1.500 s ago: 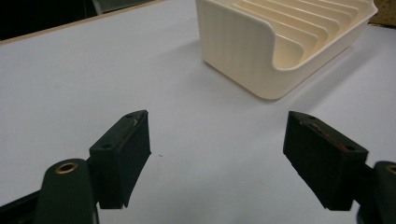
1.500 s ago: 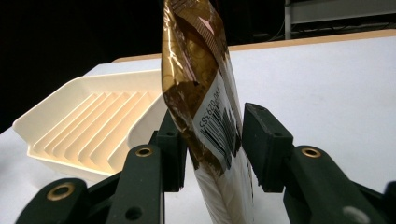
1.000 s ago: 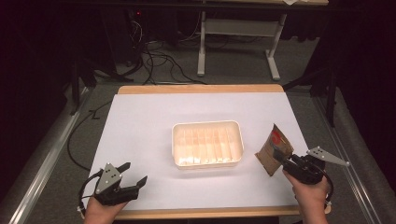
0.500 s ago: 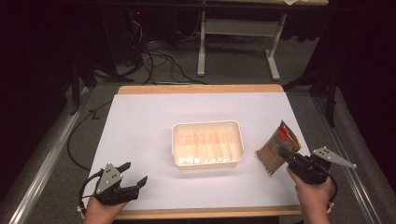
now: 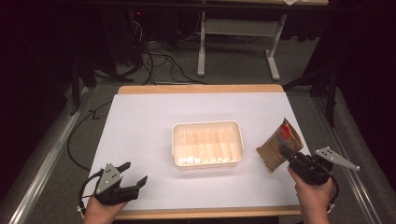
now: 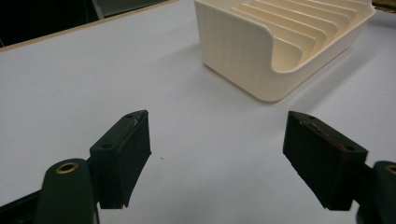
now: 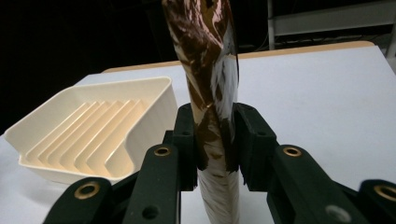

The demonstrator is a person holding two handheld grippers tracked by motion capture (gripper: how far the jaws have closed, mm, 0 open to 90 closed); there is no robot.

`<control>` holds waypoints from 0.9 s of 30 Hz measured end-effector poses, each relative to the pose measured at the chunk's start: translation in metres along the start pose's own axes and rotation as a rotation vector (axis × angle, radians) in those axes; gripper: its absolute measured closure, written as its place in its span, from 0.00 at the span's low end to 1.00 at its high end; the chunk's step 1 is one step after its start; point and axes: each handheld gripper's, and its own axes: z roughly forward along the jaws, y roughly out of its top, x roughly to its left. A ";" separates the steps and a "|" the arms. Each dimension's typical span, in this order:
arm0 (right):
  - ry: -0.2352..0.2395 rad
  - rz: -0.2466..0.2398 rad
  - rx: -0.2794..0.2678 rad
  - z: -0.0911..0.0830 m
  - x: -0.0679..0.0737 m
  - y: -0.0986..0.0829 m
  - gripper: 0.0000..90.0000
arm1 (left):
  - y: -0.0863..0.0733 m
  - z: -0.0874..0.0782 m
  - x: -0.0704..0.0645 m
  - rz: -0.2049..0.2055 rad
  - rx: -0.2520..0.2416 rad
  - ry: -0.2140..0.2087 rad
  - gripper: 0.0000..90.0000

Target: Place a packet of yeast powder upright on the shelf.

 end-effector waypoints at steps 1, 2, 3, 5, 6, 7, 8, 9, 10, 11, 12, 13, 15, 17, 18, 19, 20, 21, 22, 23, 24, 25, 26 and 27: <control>0.000 -0.003 -0.004 0.000 0.001 0.001 0.81 | 0.000 0.000 0.000 0.000 0.000 0.000 0.26; 0.000 -0.004 -0.005 -0.001 0.003 0.001 0.81 | 0.000 0.000 0.000 0.001 -0.002 0.001 0.26; 0.000 -0.007 -0.008 -0.001 0.003 0.001 0.81 | 0.000 0.000 0.000 0.001 -0.002 0.002 0.26; 0.003 -0.006 -0.012 -0.001 0.006 0.001 0.81 | 0.000 0.000 0.000 0.001 -0.003 0.002 0.26; 0.009 -0.011 -0.017 -0.001 0.006 0.002 0.81 | 0.000 0.000 0.000 0.000 -0.002 0.002 0.26; 0.009 -0.012 -0.021 -0.001 0.007 0.002 0.81 | 0.000 0.000 0.001 -0.002 0.000 0.001 0.26; 0.016 -0.014 -0.026 -0.002 0.009 0.003 0.81 | 0.000 0.000 0.001 -0.003 0.003 0.001 0.26; 0.020 -0.017 -0.033 -0.003 0.011 0.005 0.81 | 0.000 0.001 0.001 -0.004 0.004 0.002 0.26; 0.022 -0.020 -0.042 -0.004 0.014 0.006 0.81 | 0.000 0.001 0.000 -0.004 0.005 0.003 0.26; 0.029 -0.022 -0.051 -0.005 0.017 0.008 0.81 | 0.000 0.001 0.000 -0.002 0.005 0.004 0.26; 0.034 -0.023 -0.059 -0.006 0.020 0.011 0.81 | 0.000 0.001 0.000 0.003 0.005 0.007 0.26; 0.043 -0.024 -0.070 -0.007 0.023 0.013 0.81 | 0.000 0.001 -0.001 0.005 0.003 0.008 0.26; 0.053 -0.019 -0.091 -0.009 0.031 0.019 0.81 | 0.000 0.000 -0.001 0.006 0.002 0.010 0.26; 0.059 -0.022 -0.103 -0.010 0.038 0.025 0.81 | 0.000 0.000 0.001 0.003 0.002 0.011 0.26; 0.062 -0.025 -0.109 -0.011 0.042 0.029 0.81 | -0.001 0.000 0.001 0.000 0.000 0.012 0.26; 0.065 -0.025 -0.118 -0.011 0.045 0.032 0.81 | -0.001 0.000 0.002 -0.002 0.000 0.012 0.26; 0.071 -0.015 -0.127 -0.011 0.049 0.035 0.81 | -0.001 0.000 0.002 -0.003 0.000 0.013 0.26; 0.081 -0.007 -0.134 -0.010 0.052 0.039 0.81 | -0.001 -0.001 0.002 -0.004 0.001 0.012 0.26; 0.087 -0.005 -0.141 -0.009 0.056 0.042 0.81 | -0.001 -0.001 0.002 -0.002 -0.002 0.012 0.26; 0.089 -0.007 -0.145 -0.008 0.059 0.045 0.81 | -0.001 -0.002 0.002 0.000 -0.004 0.011 0.26; 0.091 -0.008 -0.146 -0.006 0.064 0.047 0.81 | 0.000 -0.003 0.001 0.002 -0.006 0.012 0.26; 0.096 -0.007 -0.149 -0.004 0.068 0.050 0.81 | 0.000 -0.003 0.001 0.005 -0.006 0.011 0.26; 0.105 -0.001 -0.150 -0.002 0.072 0.052 0.81 | 0.000 -0.003 0.000 0.007 -0.006 0.011 0.27; 0.115 -0.002 -0.151 0.000 0.077 0.053 0.81 | 0.000 -0.003 0.000 0.006 -0.007 0.010 0.27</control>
